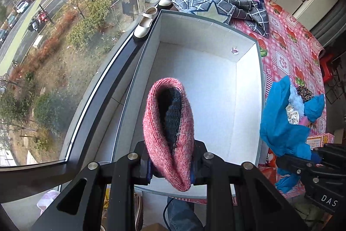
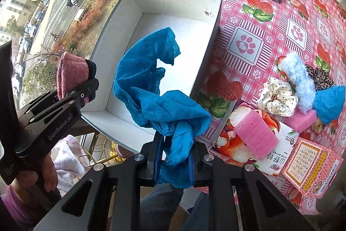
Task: Organize soft objects
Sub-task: 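Open the left tool dropping the sock while the right tool releases the blue cloth into the box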
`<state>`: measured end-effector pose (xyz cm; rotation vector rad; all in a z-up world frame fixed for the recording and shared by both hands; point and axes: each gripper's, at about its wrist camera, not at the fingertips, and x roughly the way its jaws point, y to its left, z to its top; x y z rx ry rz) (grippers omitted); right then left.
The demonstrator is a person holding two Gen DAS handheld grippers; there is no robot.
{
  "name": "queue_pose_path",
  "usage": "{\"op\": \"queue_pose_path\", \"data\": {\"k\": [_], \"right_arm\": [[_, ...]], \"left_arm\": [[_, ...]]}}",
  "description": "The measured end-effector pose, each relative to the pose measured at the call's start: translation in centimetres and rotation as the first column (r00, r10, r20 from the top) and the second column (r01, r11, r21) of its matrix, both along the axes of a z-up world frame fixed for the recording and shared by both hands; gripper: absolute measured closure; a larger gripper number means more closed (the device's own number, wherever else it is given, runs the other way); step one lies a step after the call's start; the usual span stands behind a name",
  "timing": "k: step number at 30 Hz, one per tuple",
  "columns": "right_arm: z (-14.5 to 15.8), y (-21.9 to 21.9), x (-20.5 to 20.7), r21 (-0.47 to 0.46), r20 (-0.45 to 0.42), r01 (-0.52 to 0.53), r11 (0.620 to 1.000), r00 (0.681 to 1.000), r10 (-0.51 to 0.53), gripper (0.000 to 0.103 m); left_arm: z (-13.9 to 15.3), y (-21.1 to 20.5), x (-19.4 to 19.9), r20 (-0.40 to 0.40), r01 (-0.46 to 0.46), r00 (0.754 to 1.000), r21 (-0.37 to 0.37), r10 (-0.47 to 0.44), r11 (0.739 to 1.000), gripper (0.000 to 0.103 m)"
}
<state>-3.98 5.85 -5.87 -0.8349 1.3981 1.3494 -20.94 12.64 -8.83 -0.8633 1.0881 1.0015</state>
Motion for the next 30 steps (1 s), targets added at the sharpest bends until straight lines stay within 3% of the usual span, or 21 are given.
{"op": "queue_pose_path", "data": {"k": [16, 30], "right_arm": [[-1.9, 2.4, -1.9, -0.034, -0.031, -0.014, 0.999, 0.999, 0.013, 0.082], [-7.0, 4.8, -3.7, -0.11, -0.021, -0.028, 0.993, 0.999, 0.026, 0.082]], "left_arm": [[-2.3, 0.6, 0.2, -0.028, 0.006, 1.0, -0.038, -0.007, 0.999, 0.077], [-5.7, 0.7, 0.4, -0.069, 0.002, 0.998, -0.111, -0.01, 0.994, 0.077]]}}
